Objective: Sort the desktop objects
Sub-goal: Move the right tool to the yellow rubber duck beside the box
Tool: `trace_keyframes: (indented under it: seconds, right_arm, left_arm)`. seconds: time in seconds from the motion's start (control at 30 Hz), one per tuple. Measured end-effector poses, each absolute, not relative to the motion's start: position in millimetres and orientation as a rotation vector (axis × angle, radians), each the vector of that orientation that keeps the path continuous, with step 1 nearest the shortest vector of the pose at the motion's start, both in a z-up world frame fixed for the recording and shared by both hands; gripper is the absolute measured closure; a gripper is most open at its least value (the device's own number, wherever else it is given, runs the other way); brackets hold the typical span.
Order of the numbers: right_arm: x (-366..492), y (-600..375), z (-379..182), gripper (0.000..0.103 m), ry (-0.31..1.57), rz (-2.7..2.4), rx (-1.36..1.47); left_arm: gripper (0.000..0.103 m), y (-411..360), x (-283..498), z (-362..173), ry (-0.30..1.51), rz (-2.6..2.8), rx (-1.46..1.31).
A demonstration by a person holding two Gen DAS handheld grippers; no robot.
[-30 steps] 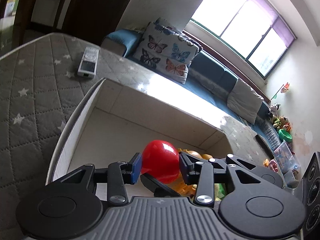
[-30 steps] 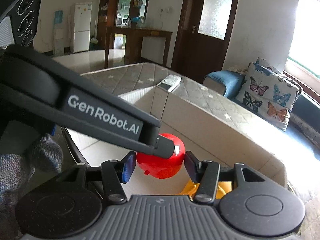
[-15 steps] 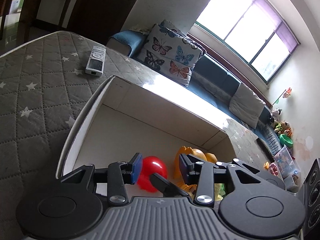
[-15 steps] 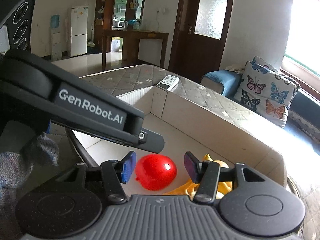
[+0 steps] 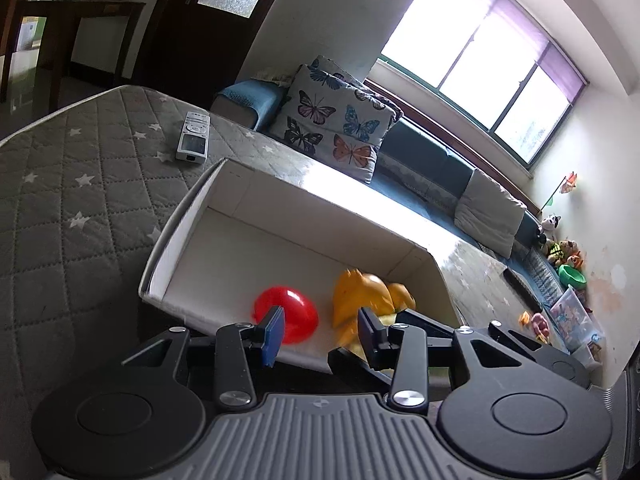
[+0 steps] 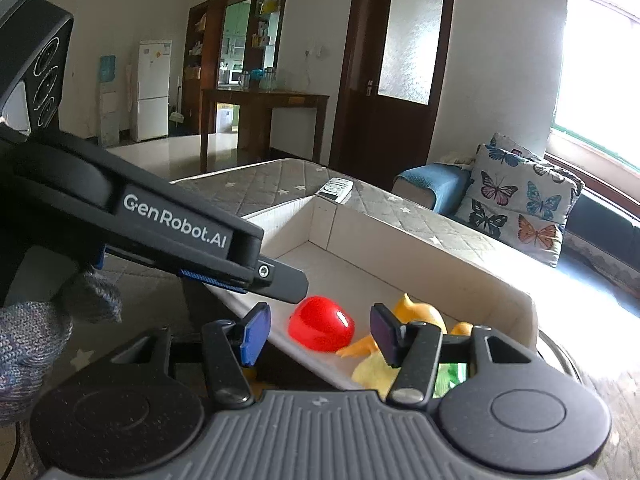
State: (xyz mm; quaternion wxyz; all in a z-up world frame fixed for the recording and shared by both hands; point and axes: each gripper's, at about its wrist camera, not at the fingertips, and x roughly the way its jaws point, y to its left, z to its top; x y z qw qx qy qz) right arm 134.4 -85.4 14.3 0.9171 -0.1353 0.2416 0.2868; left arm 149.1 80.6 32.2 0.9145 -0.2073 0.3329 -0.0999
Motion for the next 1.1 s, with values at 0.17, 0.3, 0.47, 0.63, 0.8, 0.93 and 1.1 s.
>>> trace_keyframes:
  seconds: [0.17,0.3,0.47,0.63,0.8,0.93,1.1]
  right_arm:
    - [116.9,-93.0,11.8,0.040,0.502,0.587,-0.266]
    - [104.2,-99.7,7.0,0.040,0.512,0.581,-0.249]
    - [94.5,-106.4,-0.3,0.039,0.534,0.576,-0.224]
    - [84.1,-108.2,-10.6,0.038,0.560,0.571,-0.199]
    - [78.9,-108.7,-19.2,0.038,0.584,0.567,-0.174]
    - [74.9,-107.5,-26.1,0.038,0.603,0.565,-0.163]
    - [72.0,-106.7,-28.8,0.038,0.614,0.560,-0.153]
  left_arm:
    - [0.060,73.7,128.8,31.3,0.685,-0.201,-0.407]
    - [0.060,70.7,114.7,30.7,0.683,-0.195,-0.399]
    - [0.060,66.7,101.7,27.9,0.688,-0.182,-0.385]
    - [0.060,65.8,92.9,20.1,0.707,-0.169,-0.383]
    - [0.060,66.9,87.7,12.5,0.722,-0.150,-0.386]
    - [0.060,67.1,83.5,7.4,0.734,-0.140,-0.381]
    - [0.060,69.0,78.4,3.7,0.735,-0.125,-0.380]
